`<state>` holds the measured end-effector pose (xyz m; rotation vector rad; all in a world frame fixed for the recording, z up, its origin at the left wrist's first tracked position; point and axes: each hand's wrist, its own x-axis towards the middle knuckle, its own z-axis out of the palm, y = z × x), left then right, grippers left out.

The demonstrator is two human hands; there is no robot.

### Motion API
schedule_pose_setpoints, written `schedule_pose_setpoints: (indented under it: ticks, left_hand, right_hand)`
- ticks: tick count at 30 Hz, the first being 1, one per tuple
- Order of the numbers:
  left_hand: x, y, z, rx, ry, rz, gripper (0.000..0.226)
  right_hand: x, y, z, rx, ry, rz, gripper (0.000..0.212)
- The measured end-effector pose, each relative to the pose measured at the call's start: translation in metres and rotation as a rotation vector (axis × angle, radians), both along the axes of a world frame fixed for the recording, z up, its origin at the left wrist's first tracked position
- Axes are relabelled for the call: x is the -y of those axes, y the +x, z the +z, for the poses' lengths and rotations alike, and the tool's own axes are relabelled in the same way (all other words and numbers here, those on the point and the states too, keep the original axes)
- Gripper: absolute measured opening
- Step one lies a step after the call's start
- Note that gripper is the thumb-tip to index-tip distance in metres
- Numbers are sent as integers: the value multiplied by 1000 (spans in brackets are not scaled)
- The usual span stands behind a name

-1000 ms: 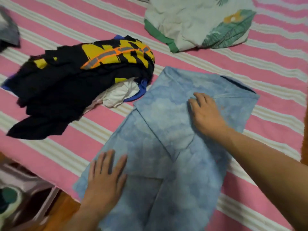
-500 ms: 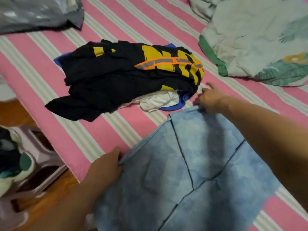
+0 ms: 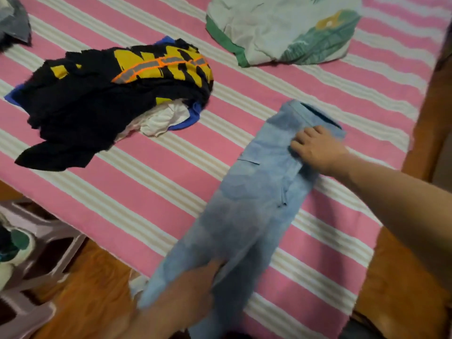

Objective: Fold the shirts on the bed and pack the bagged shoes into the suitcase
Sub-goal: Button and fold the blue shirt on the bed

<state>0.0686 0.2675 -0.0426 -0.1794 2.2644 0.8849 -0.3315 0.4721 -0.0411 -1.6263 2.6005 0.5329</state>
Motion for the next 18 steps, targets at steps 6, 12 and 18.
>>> schedule_pose_setpoints:
  ticks: [6, 12, 18]
  left_hand:
    - [-36, -6, -59, 2, -208, -213, 65]
    - [-28, -83, -48, -671, -214, -159, 22]
    - [-34, -175, -80, -649, -407, -325, 56]
  right_hand:
    - [-34, 51, -49, 500, -179, -797, 65]
    - [-34, 36, -45, 670, -782, -1343, 46]
    - [7, -4, -62, 858, -1161, -1582, 36]
